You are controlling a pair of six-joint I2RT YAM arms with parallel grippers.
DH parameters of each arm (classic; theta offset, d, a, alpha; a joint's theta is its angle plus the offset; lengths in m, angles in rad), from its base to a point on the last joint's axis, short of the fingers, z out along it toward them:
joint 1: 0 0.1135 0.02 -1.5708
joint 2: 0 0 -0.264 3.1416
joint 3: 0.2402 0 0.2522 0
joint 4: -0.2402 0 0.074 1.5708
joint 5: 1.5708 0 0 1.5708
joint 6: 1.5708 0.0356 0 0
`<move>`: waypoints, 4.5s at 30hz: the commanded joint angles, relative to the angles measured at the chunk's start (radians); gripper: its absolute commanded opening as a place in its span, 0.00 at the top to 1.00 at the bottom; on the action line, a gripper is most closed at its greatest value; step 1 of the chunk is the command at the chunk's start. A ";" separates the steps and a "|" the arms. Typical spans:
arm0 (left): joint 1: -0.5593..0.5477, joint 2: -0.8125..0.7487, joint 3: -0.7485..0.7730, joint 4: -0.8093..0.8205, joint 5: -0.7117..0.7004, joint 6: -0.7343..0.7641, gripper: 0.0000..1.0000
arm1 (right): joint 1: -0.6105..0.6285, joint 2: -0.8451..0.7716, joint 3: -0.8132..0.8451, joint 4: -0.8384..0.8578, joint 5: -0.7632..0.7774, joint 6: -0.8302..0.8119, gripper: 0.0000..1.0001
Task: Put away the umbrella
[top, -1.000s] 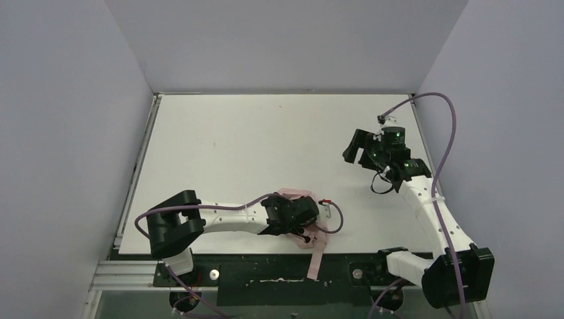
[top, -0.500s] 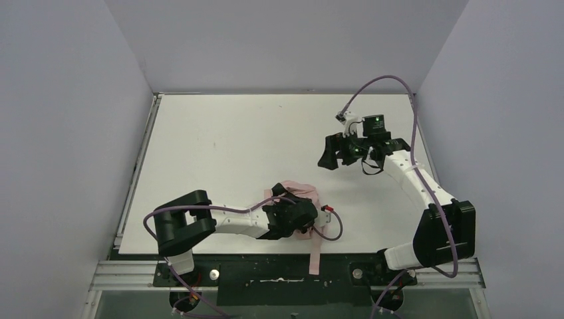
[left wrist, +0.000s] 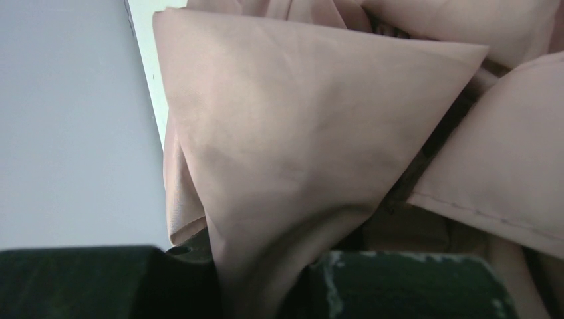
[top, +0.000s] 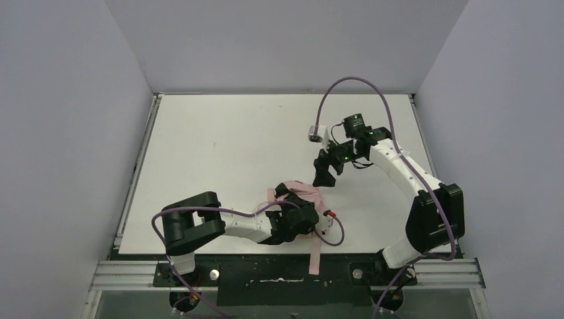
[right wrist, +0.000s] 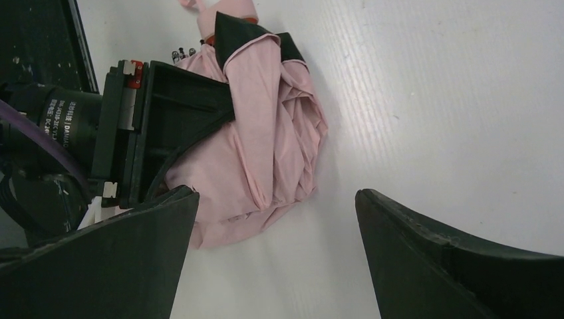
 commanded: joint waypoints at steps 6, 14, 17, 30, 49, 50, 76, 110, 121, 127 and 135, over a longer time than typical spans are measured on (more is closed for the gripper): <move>-0.007 0.013 -0.012 0.063 -0.010 0.029 1.00 | 0.082 0.038 -0.006 -0.062 0.013 -0.157 0.07; -0.009 0.025 -0.011 0.070 -0.012 0.030 1.00 | 0.113 0.108 -0.037 -0.089 0.075 -0.190 0.07; -0.009 0.025 -0.015 0.073 -0.013 0.030 1.00 | 0.126 0.152 -0.034 -0.108 0.094 -0.202 0.07; -0.010 -0.048 -0.016 0.046 -0.037 -0.021 0.80 | 0.152 0.317 0.020 -0.139 0.137 -0.220 0.40; -0.019 -0.613 0.007 -0.492 0.072 -0.518 0.31 | 0.152 0.291 0.003 0.068 0.241 -0.114 0.85; -0.006 -0.648 0.008 -0.521 0.094 -0.549 0.30 | 0.153 0.283 -0.006 0.086 0.249 -0.108 0.85; 0.728 -0.498 0.280 -0.669 1.041 -0.748 0.15 | 0.429 -0.059 -0.575 0.805 0.741 -0.194 0.88; 0.664 0.031 0.584 -0.950 1.274 -0.398 0.05 | 0.504 -0.119 -0.687 0.841 0.758 -0.319 0.91; 0.627 0.113 0.518 -0.971 1.322 -0.345 0.05 | 0.493 -0.106 -0.676 0.837 0.751 -0.314 0.92; 0.574 0.144 0.486 -0.968 1.272 -0.330 0.07 | 0.487 -0.102 -0.681 0.889 0.772 -0.290 0.92; 0.546 0.196 0.515 -0.985 1.178 -0.335 0.46 | 0.483 -0.122 -0.686 0.920 0.779 -0.260 0.91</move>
